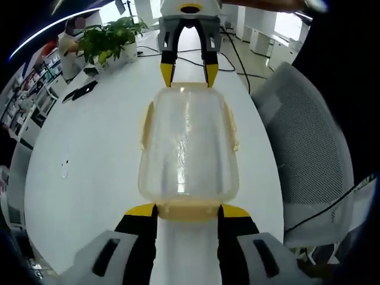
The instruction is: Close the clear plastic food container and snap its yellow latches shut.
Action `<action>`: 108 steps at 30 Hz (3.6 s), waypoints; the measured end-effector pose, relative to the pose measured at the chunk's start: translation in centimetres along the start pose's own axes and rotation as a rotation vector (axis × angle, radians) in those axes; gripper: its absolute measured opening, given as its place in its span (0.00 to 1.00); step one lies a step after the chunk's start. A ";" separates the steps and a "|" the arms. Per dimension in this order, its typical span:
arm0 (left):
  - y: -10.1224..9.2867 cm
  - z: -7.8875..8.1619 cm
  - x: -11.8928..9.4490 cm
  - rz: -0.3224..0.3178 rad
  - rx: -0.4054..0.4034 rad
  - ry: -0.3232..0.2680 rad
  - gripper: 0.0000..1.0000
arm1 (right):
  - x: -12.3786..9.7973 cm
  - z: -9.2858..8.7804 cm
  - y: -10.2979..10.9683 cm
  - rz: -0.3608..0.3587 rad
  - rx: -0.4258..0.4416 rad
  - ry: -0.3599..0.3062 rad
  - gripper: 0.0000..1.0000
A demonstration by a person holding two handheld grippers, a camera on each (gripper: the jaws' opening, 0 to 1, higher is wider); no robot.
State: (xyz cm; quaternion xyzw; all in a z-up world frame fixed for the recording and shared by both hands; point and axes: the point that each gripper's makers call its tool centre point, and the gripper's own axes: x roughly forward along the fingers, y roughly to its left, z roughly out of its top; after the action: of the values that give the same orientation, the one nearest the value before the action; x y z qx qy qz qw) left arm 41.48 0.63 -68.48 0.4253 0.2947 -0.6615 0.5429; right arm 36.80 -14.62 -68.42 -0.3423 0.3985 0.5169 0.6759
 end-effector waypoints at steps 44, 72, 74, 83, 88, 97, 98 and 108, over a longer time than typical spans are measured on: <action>1.3 5.7 7.2 -0.059 -0.003 -0.007 0.34 | 0.0 -9.3 -1.3 0.038 0.035 0.088 0.36; 1.3 4.9 7.7 -0.051 -0.001 -0.005 0.36 | 0.0 -9.5 -1.6 0.017 0.023 0.083 0.38; 1.3 4.8 7.7 -0.048 0.004 0.002 0.36 | 0.0 -9.7 -1.7 0.009 0.035 0.084 0.40; 1.0 4.0 7.4 -0.026 -0.029 -0.009 0.42 | -0.8 -9.9 -1.8 -0.024 0.087 0.066 0.41; 1.0 3.9 6.7 0.000 -0.082 -0.027 0.42 | -1.5 -9.5 -1.6 -0.053 0.151 0.040 0.41; 1.4 3.1 4.9 0.093 -0.257 -0.033 0.42 | -2.8 -9.1 -2.1 -0.140 0.326 -0.031 0.37; 1.5 3.1 4.6 0.112 -0.281 -0.043 0.41 | -2.9 -9.2 -2.2 -0.155 0.345 -0.031 0.37; 2.5 3.2 3.6 0.254 -0.448 -0.095 0.39 | -3.0 -8.3 -2.2 -0.229 0.512 -0.084 0.35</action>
State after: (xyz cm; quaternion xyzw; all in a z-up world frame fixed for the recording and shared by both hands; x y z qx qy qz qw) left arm 42.94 -4.34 -70.00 0.2966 0.3520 -0.5255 0.7155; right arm 37.00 -23.66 -69.37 -0.1816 0.4464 0.3335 0.8103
